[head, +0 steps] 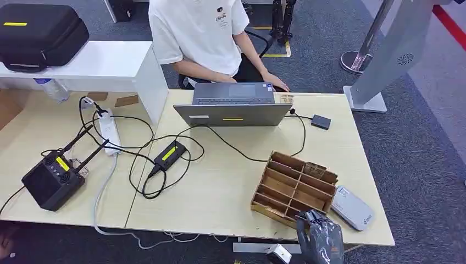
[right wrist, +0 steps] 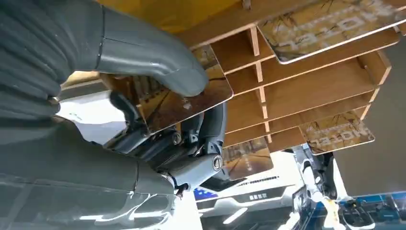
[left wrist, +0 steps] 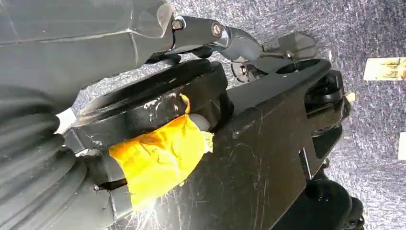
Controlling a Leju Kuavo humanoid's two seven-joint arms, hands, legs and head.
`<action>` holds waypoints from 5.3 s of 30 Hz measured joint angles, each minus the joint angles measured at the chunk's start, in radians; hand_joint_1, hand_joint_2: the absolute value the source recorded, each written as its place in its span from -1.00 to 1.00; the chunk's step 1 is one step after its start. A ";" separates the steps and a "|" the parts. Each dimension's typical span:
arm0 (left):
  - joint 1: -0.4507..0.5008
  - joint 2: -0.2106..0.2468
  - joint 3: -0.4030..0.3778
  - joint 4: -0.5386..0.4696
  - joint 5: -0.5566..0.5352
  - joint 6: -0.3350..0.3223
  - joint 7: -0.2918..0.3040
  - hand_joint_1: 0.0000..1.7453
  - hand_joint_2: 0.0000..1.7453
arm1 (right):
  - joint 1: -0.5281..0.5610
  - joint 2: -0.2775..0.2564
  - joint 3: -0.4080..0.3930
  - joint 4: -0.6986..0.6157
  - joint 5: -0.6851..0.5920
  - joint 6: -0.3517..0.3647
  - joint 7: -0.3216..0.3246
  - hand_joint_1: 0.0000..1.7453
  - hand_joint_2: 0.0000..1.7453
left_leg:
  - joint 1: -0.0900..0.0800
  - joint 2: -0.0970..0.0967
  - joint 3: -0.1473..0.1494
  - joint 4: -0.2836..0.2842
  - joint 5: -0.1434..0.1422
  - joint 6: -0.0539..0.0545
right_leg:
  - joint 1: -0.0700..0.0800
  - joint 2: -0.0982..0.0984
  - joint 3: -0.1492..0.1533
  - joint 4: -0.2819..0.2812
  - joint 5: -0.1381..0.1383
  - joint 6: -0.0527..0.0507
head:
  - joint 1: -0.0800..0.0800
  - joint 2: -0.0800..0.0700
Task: Pass the card to the sensor for recognition and then transmit it.
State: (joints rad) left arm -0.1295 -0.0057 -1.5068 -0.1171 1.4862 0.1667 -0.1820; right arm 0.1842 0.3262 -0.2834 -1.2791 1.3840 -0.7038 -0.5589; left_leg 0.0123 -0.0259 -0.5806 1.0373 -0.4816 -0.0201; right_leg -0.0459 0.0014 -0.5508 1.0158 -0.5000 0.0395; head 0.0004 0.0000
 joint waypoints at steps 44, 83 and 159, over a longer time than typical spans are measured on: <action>-0.003 -0.017 0.000 0.000 -0.066 0.070 0.013 -1.00 1.00 | -0.132 -0.249 0.313 -0.185 -0.217 0.001 0.298 1.00 1.00 | 0.000 0.000 0.000 0.000 0.001 -0.001 | 0.000 0.000 0.000 0.000 0.003 0.000 | 0.000 0.000; -0.032 -0.014 -0.001 0.000 -0.299 0.023 0.064 -1.00 1.00 | -1.000 -0.397 0.575 0.565 -0.038 0.022 0.633 1.00 1.00 | 0.000 -0.001 -0.005 0.001 0.011 -0.002 | 0.000 0.001 -0.006 0.001 0.012 0.000 | 0.000 0.000; 0.000 -0.024 0.009 0.000 -0.101 0.151 0.021 -1.00 1.00 | -0.129 -0.967 -0.388 0.983 -0.037 0.086 0.694 -1.00 1.00 | 0.001 0.003 -0.010 0.000 0.005 0.003 | 0.001 0.001 -0.010 -0.003 0.009 0.002 | 0.000 0.000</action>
State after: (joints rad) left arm -0.1299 -0.0301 -1.4981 -0.1175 1.3848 0.3174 -0.1606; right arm 0.0547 -0.6411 -0.6713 -0.2961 1.3466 -0.6177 0.1354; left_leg 0.0129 -0.0228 -0.5902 1.0374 -0.4764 -0.0167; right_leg -0.0452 0.0023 -0.5609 1.0133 -0.4907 0.0417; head 0.0000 0.0000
